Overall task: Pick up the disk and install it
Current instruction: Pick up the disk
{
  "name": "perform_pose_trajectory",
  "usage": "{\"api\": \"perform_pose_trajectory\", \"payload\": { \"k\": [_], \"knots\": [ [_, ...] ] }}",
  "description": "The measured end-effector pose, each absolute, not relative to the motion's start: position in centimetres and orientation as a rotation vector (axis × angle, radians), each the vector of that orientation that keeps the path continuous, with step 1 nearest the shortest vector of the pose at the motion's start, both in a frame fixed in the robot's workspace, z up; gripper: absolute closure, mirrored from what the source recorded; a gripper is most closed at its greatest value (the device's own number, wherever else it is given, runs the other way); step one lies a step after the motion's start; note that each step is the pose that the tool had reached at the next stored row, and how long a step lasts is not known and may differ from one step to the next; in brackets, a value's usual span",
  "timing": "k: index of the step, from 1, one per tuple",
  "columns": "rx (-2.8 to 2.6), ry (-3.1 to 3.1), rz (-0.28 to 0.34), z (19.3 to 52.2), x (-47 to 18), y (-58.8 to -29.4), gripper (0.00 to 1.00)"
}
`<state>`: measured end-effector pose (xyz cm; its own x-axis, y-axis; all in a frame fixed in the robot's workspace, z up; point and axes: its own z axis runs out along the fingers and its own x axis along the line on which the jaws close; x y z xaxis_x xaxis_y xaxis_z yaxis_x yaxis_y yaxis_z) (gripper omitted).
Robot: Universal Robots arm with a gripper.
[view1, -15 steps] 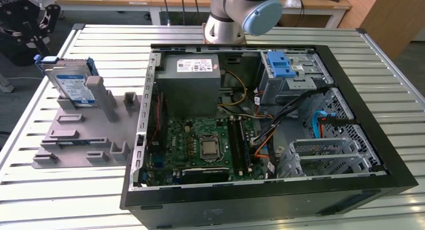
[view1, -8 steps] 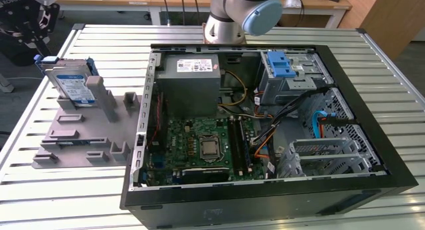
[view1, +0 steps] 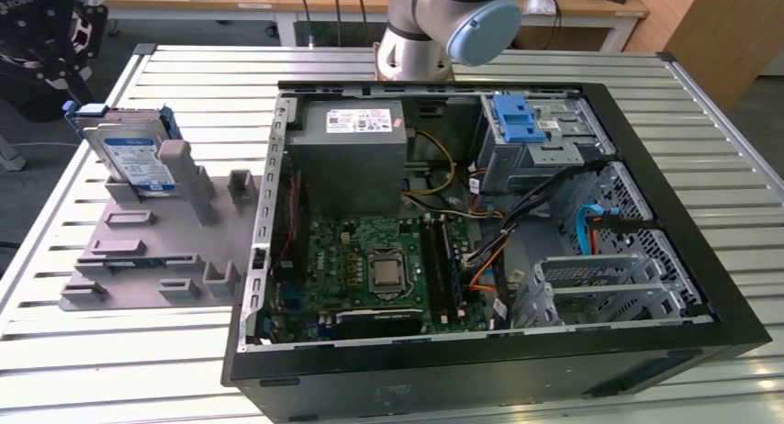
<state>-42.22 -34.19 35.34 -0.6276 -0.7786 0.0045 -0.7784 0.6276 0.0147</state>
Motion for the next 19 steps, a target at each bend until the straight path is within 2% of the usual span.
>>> {"api": "perform_pose_trajectory", "payload": {
  "k": [19],
  "knots": [
    [1.466, -2.766, -0.017, 35.34, -42.22, -34.19, 0.89]
  ]
}}
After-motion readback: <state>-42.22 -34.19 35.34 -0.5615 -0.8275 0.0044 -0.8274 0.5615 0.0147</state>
